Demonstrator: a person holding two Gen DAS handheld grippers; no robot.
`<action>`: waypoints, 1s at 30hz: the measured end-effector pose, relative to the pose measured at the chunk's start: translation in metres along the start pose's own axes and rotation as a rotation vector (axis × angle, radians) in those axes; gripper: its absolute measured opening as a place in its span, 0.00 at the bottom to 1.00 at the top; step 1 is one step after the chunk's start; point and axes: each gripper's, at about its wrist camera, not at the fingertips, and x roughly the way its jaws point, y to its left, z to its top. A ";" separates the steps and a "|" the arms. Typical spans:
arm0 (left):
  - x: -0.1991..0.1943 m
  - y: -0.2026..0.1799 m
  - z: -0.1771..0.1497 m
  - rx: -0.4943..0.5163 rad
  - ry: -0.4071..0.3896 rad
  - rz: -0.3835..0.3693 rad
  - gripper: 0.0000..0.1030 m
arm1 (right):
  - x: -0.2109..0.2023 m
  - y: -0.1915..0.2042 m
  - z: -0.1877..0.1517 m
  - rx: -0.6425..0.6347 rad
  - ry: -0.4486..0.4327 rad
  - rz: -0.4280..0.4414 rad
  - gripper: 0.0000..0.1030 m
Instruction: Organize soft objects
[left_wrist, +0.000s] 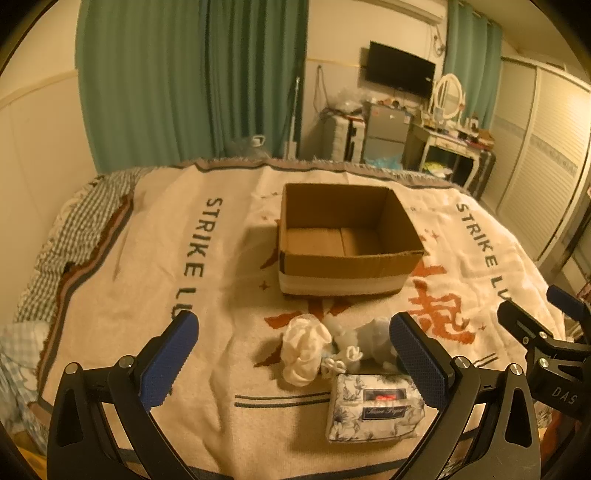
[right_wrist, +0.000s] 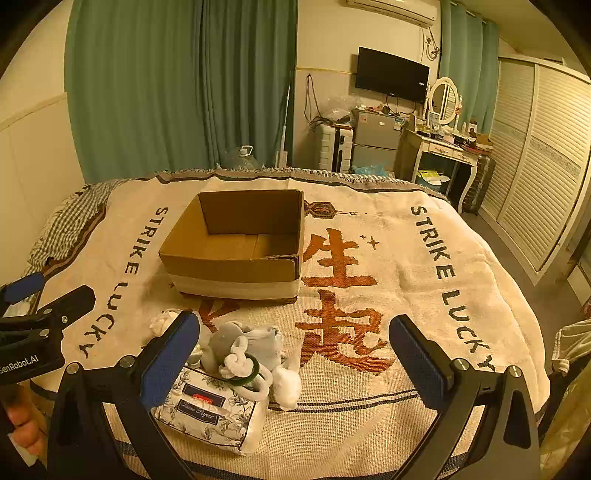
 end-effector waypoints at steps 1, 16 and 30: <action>0.000 0.000 0.000 0.001 0.000 0.000 1.00 | 0.000 0.000 0.000 -0.001 -0.001 -0.001 1.00; 0.000 -0.001 -0.001 0.000 -0.001 0.001 1.00 | 0.000 0.001 0.001 -0.002 0.001 -0.001 1.00; 0.000 -0.002 0.000 0.013 -0.002 -0.007 1.00 | 0.000 -0.001 0.000 -0.002 0.003 -0.003 1.00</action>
